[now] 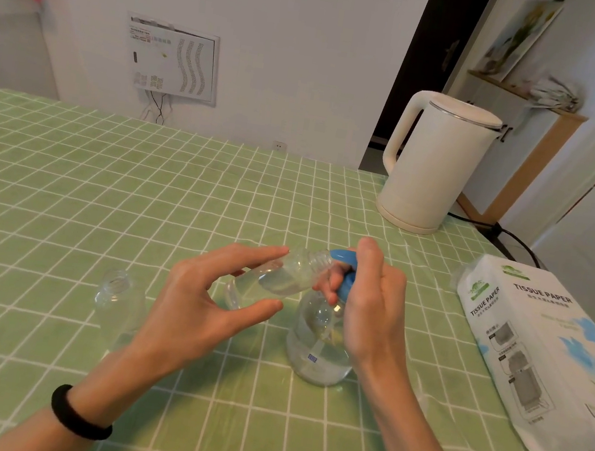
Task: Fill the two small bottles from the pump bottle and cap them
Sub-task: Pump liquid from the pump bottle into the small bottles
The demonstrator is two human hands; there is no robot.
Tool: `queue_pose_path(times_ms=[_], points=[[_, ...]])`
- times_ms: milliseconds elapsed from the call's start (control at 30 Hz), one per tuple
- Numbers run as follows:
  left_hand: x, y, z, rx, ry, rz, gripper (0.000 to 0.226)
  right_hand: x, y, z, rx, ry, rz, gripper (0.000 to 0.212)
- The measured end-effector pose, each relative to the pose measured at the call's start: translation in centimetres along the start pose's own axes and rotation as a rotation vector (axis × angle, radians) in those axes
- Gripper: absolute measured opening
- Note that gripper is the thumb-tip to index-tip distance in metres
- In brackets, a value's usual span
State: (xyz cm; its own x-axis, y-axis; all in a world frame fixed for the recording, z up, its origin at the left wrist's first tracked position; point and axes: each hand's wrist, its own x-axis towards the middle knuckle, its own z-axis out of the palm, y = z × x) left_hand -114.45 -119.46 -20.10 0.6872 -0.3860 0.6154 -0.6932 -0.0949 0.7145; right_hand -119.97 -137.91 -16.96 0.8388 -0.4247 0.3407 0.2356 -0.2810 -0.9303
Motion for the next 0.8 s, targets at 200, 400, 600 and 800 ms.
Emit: queue_pose_path(times_ms=[200,400,600,800], points=[[0.03,0.04,-0.02,-0.009,-0.001,0.001,0.056,0.22,-0.07,-0.13,-0.033,-0.012,-0.032,0.051],[0.08,0.02,-0.08,-0.001,-0.003,0.005,0.057,0.07,0.21,-0.14,-0.037,0.0,-0.01,0.056],[0.02,0.15,-0.23,-0.006,0.001,-0.003,0.057,-0.11,0.06,0.09,-0.022,0.0,-0.002,0.063],[0.14,0.32,-0.2,-0.001,-0.003,0.001,0.057,0.22,0.03,-0.22,-0.047,0.004,-0.043,0.05]])
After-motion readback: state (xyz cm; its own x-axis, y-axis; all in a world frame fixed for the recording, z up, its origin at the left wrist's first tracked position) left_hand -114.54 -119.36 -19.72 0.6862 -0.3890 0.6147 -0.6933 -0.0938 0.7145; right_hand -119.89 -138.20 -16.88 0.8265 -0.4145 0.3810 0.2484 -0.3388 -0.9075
